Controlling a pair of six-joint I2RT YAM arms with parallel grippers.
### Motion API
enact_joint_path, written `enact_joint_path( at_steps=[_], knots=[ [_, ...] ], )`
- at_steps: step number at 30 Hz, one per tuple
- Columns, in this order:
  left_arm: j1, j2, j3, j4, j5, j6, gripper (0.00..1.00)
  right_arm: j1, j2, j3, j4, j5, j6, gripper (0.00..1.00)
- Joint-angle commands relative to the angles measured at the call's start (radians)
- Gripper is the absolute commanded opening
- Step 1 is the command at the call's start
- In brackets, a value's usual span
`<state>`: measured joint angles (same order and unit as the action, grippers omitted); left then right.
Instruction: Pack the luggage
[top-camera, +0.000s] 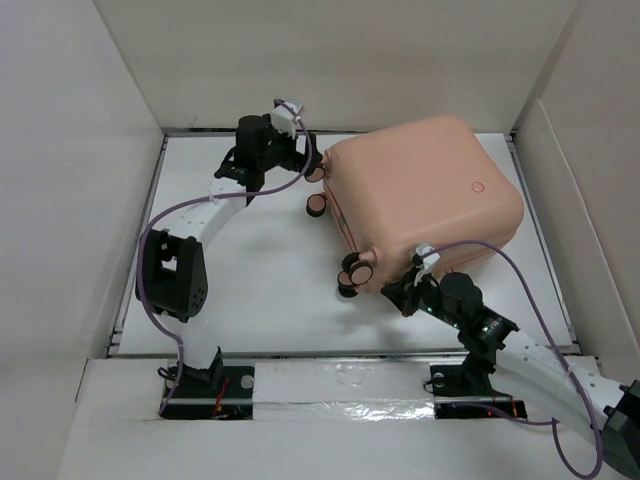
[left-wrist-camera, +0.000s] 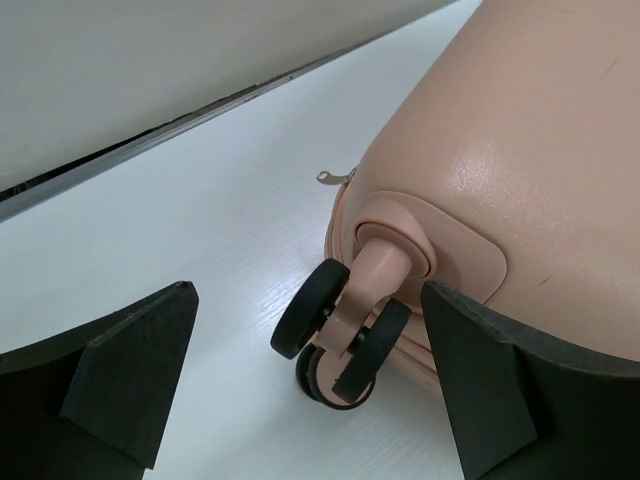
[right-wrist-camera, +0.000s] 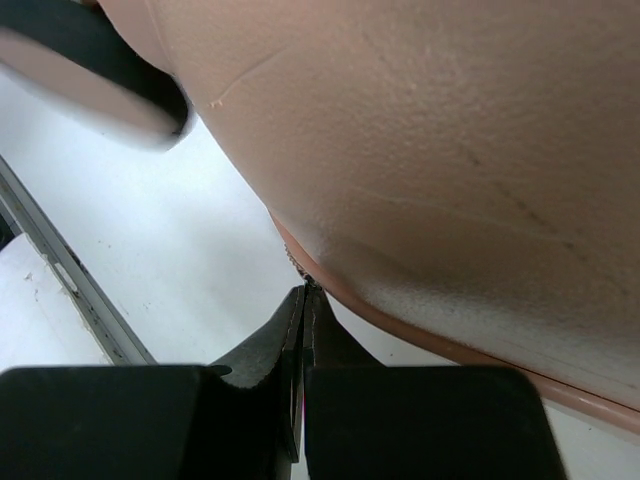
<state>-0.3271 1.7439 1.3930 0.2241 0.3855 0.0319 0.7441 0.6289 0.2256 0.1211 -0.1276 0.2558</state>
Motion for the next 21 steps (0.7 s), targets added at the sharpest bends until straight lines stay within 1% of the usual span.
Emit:
enact_joint_path(
  at_steps=[1, 3, 5, 8, 13, 17, 19, 21],
  knots=[
    [-0.015, 0.048, 0.102, -0.161, 0.062, 0.144, 0.94, -0.009, 0.005, 0.029, 0.091, -0.079, -0.024, 0.00],
    [-0.015, 0.106, 0.173, -0.254, 0.079, 0.186, 0.93, -0.009, 0.006, 0.031, 0.091, -0.083, -0.024, 0.00],
    [-0.015, 0.143, 0.205, -0.293, 0.093, 0.201, 0.88, -0.018, 0.005, 0.032, 0.091, -0.083, -0.024, 0.00],
    [-0.015, 0.161, 0.221, -0.298, 0.121, 0.204, 0.84, -0.018, 0.005, 0.031, 0.088, -0.086, -0.026, 0.00],
    [-0.044, 0.213, 0.294, -0.384, 0.119, 0.238, 0.77, -0.028, 0.009, 0.027, 0.092, -0.087, -0.026, 0.00],
    [-0.044, 0.252, 0.320, -0.388, 0.118, 0.234, 0.69, -0.028, 0.015, 0.026, 0.094, -0.092, -0.024, 0.00],
    [-0.044, 0.250, 0.317, -0.362, 0.099, 0.226, 0.69, -0.028, 0.014, 0.026, 0.092, -0.095, -0.024, 0.00],
    [-0.044, 0.232, 0.304, -0.324, 0.098, 0.211, 0.74, -0.028, 0.015, 0.023, 0.095, -0.096, -0.024, 0.00]
  ],
)
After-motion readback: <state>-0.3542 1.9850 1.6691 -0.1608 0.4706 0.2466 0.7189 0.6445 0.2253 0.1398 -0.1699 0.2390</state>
